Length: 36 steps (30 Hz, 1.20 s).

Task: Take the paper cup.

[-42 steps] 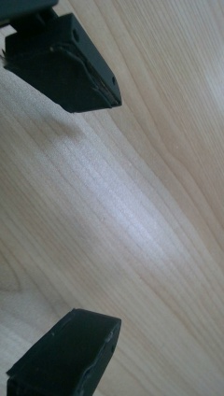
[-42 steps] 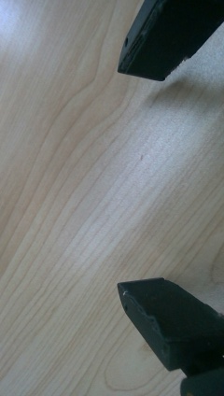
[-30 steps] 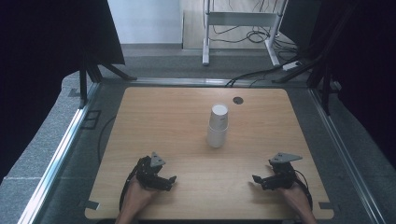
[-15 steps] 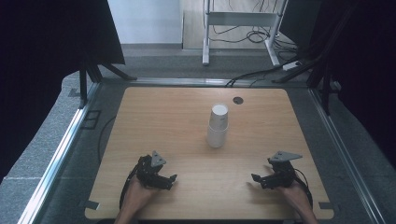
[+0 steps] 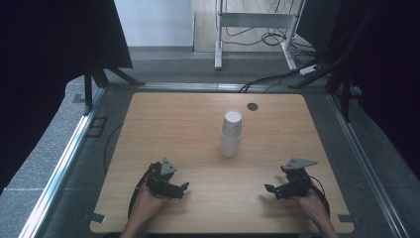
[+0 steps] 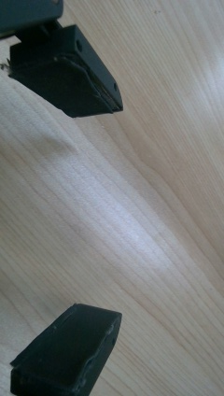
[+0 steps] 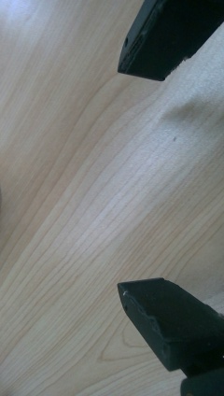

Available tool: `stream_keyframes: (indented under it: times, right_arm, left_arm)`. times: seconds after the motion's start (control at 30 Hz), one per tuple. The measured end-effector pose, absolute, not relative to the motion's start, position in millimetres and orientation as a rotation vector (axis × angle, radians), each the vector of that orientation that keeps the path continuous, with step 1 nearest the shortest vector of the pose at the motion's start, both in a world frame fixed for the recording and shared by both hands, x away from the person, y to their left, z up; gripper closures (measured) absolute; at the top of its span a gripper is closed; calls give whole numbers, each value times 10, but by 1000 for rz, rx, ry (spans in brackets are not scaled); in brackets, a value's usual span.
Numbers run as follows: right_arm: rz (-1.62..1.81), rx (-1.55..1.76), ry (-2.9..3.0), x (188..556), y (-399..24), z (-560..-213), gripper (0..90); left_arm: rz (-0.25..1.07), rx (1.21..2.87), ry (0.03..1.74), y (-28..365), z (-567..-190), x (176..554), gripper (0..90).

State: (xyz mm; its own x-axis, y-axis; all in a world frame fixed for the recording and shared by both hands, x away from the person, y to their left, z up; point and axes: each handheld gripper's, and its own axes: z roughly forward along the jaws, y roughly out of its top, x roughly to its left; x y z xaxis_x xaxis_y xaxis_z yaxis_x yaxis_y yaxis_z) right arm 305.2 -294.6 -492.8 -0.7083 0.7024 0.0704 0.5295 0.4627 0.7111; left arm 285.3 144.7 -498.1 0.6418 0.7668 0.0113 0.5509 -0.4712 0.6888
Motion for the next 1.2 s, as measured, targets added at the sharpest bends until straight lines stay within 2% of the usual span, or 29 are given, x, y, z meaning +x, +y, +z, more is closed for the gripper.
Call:
stream_keyframes:
  times: [1.2]
  right_arm:
    - [1100,991,2501,3331,-2767,-4513,0]
  left_arm:
    - [311,2181,894,1248,-4676,3235,8]
